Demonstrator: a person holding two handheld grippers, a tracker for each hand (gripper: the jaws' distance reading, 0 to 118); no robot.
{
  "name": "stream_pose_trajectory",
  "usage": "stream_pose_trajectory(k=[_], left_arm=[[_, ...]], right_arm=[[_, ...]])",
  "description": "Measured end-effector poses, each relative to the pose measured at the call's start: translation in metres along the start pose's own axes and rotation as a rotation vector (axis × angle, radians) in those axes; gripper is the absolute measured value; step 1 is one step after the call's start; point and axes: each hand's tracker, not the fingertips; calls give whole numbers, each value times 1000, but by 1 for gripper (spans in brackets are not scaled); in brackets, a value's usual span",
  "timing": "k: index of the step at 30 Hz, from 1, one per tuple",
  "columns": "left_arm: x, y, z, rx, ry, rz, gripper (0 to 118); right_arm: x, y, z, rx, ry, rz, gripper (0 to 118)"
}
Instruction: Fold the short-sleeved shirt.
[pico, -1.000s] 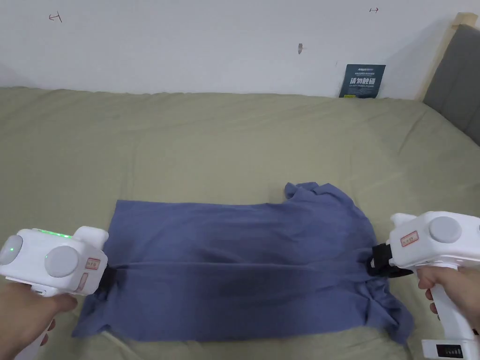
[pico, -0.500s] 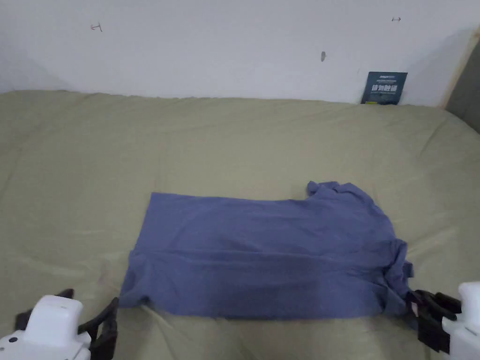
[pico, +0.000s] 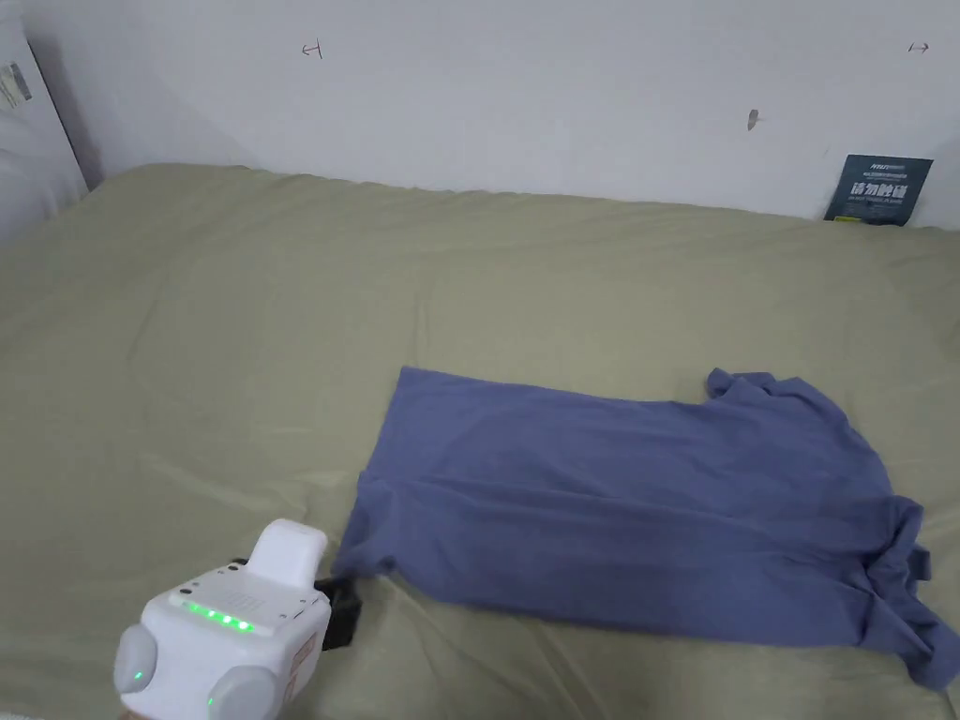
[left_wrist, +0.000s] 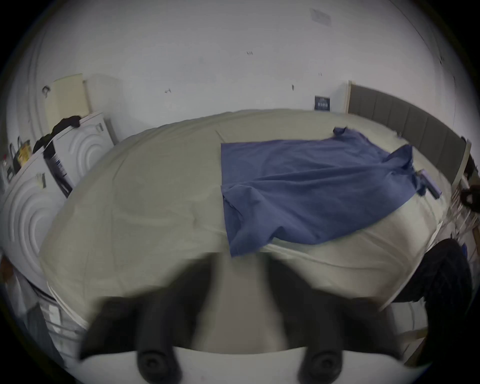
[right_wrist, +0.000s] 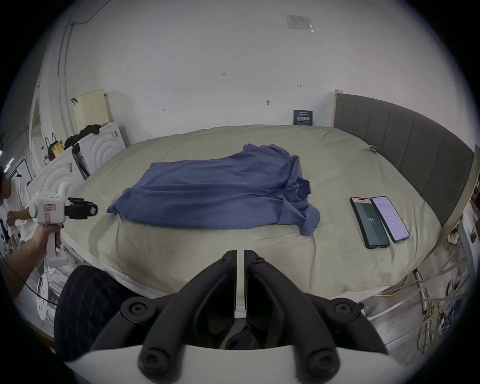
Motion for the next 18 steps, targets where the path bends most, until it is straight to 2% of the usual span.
stream_pose_trajectory(k=[1,2,3,6,7,8,10,12,14,15,16,17,18], left_arm=[[1,4,-13,-36,13,-28,116],[1,5,-21,-59,24,-49,114],[2,9,-24,6,25,-59,113],[1,19,-44,-32,14,-60,112],[-1,20,-51,-36,23,-62,105],[-2,22,-57,-59,52,-68,87],[-7,28,-64,-87,48,-45,20],[-9,30,-68,-99,1,-23,19],[-5,31,-71,-105,19,-48,18],[-4,31,-72,-107,13,-50,15],[-3,31,-72,-106,9,-49,12],[-3,32,-71,-105,9,-46,11],[-4,33,-71,-101,12,-42,10]], right_arm=[[3,2,-1,-4,-13,-8,8],[6,5,-3,-7,-23,-15,8],[9,7,-5,-8,-30,-21,8],[20,13,-12,-20,-63,-38,8],[25,15,-17,-33,-77,-44,8],[29,17,-22,-47,-90,-50,8],[39,23,-38,-86,-108,-51,8],[53,28,-61,-129,-126,-53,14],[67,37,-87,-181,-163,-45,18],[74,40,-100,-201,-161,-43,32],[82,42,-115,-233,-158,-41,77],[89,44,-131,-274,-153,-37,108],[92,45,-140,-259,-160,-29,118]])
